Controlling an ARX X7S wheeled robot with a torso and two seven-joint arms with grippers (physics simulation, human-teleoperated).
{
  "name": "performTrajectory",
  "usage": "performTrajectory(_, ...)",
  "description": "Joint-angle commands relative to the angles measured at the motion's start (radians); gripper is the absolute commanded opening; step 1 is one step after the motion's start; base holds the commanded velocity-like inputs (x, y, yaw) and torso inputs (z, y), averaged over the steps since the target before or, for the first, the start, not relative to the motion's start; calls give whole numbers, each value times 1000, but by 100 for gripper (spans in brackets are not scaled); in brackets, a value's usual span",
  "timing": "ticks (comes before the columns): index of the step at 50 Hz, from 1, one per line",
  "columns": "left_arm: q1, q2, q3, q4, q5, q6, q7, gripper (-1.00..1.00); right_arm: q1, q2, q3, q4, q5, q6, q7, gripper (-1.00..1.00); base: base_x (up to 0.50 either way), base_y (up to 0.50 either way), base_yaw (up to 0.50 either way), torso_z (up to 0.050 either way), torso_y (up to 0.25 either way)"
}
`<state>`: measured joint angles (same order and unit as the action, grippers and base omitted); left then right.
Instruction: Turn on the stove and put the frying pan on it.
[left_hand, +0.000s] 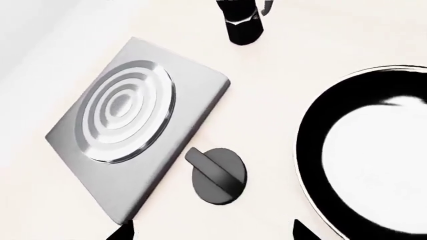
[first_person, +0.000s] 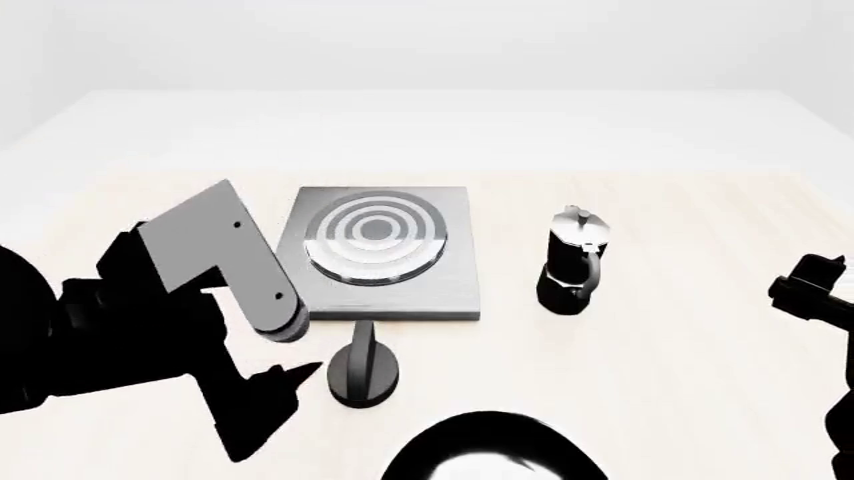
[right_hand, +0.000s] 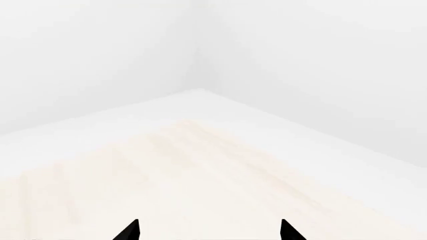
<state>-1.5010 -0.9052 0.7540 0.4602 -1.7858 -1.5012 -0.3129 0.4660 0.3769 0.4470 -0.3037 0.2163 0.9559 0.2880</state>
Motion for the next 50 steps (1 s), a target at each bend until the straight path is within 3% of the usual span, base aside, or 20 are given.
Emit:
performTrajectory(1,-101,-88,100,98,-275,40,-90,100,-1,1,-6,0,1,3,2,100,0,0,0,0,0)
performTrajectory(22,-13,-55,182,206,-319,107,-136,100,5,4,-10,12,2,-1,8,100,0,0,0,0,0)
performTrajectory(50,81,-45,181,225,-247,136,-70,100,3,6,-23,17,-11,-6,29,100,0,0,0,0,0)
